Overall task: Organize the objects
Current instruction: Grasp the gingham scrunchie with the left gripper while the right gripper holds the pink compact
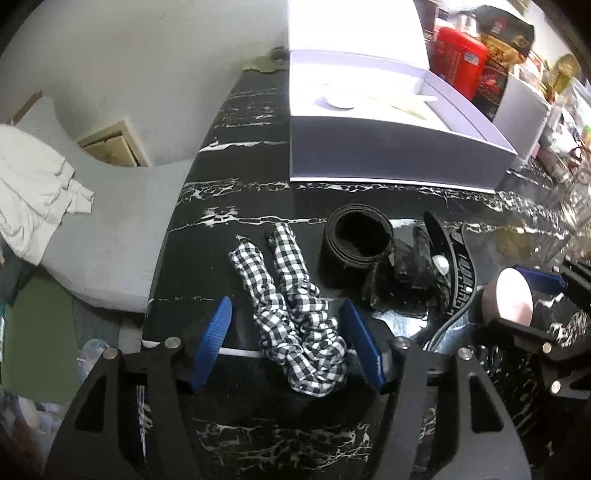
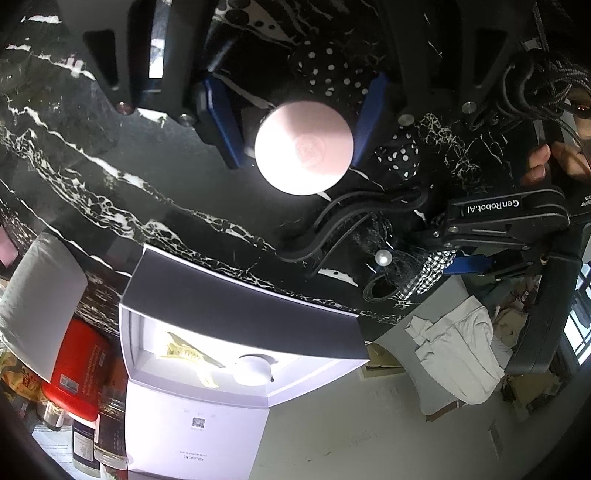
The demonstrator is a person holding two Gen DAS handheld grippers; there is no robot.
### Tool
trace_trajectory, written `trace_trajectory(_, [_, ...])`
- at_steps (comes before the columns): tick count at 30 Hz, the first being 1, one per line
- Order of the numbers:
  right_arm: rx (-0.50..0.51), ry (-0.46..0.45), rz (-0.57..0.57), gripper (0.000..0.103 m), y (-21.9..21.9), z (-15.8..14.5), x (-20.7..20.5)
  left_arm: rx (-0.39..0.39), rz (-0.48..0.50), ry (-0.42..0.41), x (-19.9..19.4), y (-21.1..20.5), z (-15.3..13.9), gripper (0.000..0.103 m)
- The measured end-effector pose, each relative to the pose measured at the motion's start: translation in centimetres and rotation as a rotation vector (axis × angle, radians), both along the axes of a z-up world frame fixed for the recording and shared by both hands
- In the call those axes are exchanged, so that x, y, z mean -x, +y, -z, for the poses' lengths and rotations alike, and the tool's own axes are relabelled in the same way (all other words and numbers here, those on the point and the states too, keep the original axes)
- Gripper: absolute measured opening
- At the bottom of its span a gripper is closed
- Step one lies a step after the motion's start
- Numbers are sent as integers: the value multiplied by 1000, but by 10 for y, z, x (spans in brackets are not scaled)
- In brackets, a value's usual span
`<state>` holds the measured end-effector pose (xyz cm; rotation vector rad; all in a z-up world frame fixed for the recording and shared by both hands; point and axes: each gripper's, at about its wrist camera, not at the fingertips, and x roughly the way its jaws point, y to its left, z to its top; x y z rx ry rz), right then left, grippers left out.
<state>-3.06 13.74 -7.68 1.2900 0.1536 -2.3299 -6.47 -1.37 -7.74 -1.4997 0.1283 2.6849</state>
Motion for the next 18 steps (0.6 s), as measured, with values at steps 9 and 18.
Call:
trace_trajectory(9, [12,2,-3,59,4,0,-3,-32,36,-3,-3,8,-3,29])
trace_trajectory(18, [4,3,18,52,10,-1,-6,22,42,-18,-8,14,-5,26])
